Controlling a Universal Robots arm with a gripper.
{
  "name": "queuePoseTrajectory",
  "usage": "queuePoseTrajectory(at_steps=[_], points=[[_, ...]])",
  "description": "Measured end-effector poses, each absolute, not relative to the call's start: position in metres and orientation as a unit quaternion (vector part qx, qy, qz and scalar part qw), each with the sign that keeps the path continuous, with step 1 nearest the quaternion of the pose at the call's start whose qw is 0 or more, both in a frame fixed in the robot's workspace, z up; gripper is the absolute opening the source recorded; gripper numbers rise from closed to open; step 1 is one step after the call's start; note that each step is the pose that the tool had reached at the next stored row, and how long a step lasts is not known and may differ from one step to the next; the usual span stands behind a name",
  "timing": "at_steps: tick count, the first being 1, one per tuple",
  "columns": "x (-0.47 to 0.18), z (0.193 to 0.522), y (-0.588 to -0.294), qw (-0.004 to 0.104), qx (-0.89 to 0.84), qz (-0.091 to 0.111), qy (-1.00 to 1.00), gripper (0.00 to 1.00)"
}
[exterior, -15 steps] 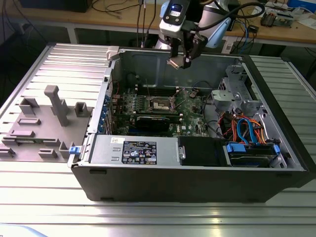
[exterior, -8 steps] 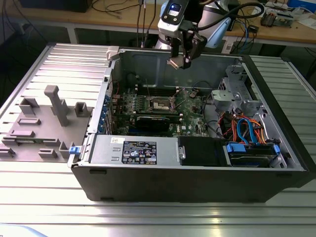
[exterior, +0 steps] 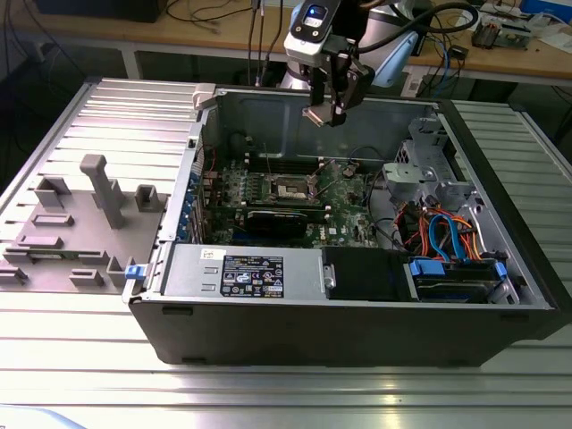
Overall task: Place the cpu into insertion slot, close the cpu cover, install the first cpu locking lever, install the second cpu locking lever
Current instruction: 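Place the cpu into insertion slot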
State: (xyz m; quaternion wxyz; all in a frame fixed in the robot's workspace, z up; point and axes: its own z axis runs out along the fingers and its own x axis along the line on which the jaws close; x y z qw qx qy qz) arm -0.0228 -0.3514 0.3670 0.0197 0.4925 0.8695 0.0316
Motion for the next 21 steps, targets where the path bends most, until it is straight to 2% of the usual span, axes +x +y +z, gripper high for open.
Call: queuePoseTrajectory(at_steps=[21], points=[[-0.0228, 0.367, -0.3514, 0.021, 0.525, 0.031, 0.85, 0.54]])
